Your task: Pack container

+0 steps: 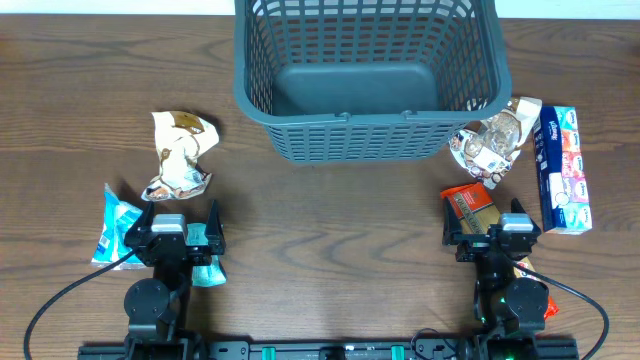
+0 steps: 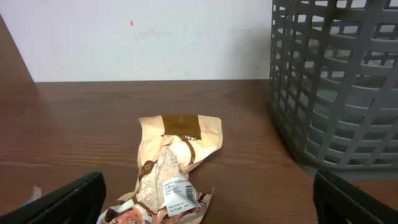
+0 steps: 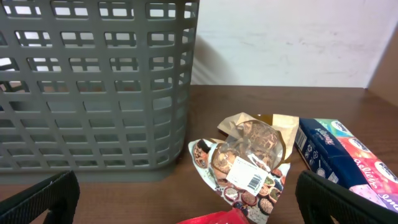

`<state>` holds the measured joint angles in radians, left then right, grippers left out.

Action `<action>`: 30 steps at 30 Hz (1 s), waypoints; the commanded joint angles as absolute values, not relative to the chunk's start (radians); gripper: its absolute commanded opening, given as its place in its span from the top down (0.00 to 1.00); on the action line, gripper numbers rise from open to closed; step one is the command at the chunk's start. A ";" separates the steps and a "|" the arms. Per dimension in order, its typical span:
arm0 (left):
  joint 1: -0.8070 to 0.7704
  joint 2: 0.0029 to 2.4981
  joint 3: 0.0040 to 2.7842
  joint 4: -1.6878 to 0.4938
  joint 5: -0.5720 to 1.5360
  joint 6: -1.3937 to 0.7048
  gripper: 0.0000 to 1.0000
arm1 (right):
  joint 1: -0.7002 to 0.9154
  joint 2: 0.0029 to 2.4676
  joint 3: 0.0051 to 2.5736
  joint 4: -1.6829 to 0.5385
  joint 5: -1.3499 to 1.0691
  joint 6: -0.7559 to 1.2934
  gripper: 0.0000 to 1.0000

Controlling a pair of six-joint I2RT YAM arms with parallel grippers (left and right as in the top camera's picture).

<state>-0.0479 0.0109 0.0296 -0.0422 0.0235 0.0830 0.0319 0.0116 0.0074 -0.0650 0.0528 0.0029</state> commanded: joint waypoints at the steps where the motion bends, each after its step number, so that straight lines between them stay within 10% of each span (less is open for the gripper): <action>1: -0.052 0.004 0.004 -0.069 0.044 0.093 0.01 | 0.025 0.005 0.006 -0.070 0.063 -0.005 0.01; 22: -0.052 0.004 0.004 -0.067 0.045 0.093 0.01 | 0.025 0.005 0.038 -0.078 0.022 0.226 0.01; 30: -0.052 0.004 0.004 -0.067 0.044 0.093 0.01 | 0.025 0.047 0.387 -0.425 0.032 0.156 0.01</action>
<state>-0.0479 0.0109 0.0296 -0.0418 0.0235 0.0830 0.0319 0.0269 0.2478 -0.3561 0.0292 0.1677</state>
